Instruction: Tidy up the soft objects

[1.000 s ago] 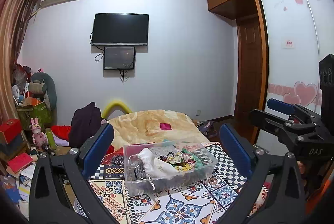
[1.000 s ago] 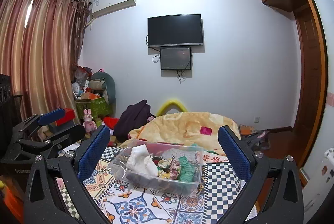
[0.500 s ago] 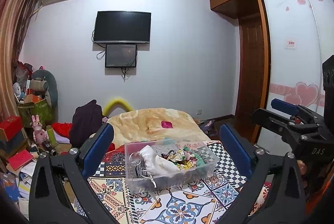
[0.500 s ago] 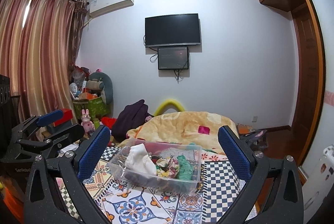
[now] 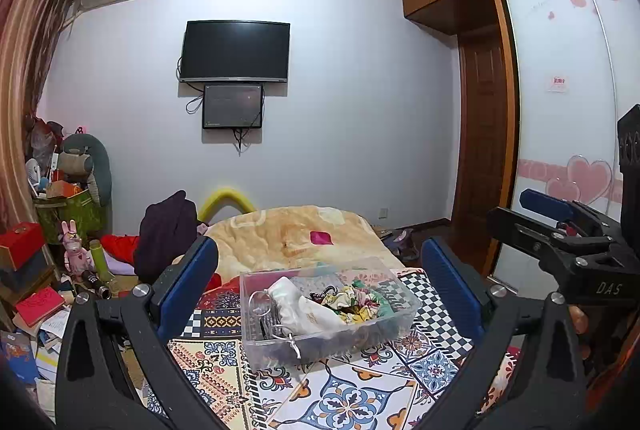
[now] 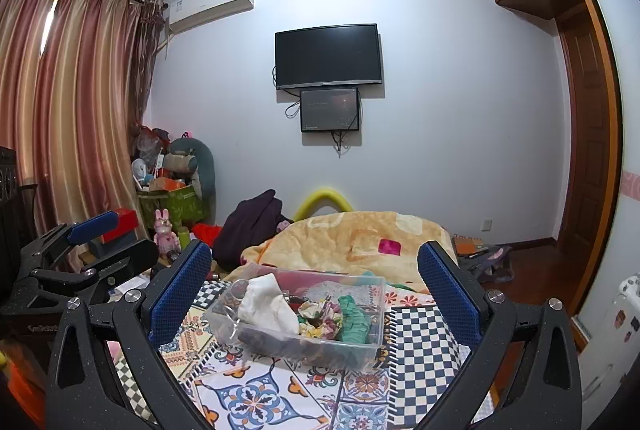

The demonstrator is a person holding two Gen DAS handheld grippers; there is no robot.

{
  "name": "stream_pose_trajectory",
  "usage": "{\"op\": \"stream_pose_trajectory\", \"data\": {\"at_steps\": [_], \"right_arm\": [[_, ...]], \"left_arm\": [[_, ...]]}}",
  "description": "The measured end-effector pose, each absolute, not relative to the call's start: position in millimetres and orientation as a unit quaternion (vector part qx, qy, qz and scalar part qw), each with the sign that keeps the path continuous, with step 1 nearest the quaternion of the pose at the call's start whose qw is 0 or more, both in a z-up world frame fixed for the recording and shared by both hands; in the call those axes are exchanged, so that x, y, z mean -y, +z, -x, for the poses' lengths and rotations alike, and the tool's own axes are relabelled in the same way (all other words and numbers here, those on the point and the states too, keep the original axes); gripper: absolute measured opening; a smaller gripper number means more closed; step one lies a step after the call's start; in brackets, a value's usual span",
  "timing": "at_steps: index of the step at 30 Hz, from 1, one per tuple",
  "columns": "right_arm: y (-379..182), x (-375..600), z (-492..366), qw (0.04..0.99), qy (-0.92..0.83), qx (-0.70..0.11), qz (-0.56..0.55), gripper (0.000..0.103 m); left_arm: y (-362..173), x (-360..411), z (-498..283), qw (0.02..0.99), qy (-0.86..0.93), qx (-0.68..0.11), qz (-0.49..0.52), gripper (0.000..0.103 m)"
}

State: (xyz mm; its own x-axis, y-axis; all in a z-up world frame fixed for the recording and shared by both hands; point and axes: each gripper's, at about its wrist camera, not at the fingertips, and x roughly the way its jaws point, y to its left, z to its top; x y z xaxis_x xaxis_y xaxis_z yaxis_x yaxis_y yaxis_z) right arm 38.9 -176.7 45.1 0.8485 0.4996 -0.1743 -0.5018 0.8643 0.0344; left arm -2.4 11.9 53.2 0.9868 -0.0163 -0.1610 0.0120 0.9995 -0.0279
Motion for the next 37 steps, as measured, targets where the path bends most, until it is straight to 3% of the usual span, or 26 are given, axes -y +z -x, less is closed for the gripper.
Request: {"op": "stream_pose_trajectory", "data": {"at_steps": [37], "right_arm": [[45.8, 176.2, -41.3, 0.96, 0.264, -0.089, 0.014, 0.103]], "left_arm": [[53.3, -15.4, 5.6, 0.995, -0.03, -0.09, 0.018, 0.103]]}}
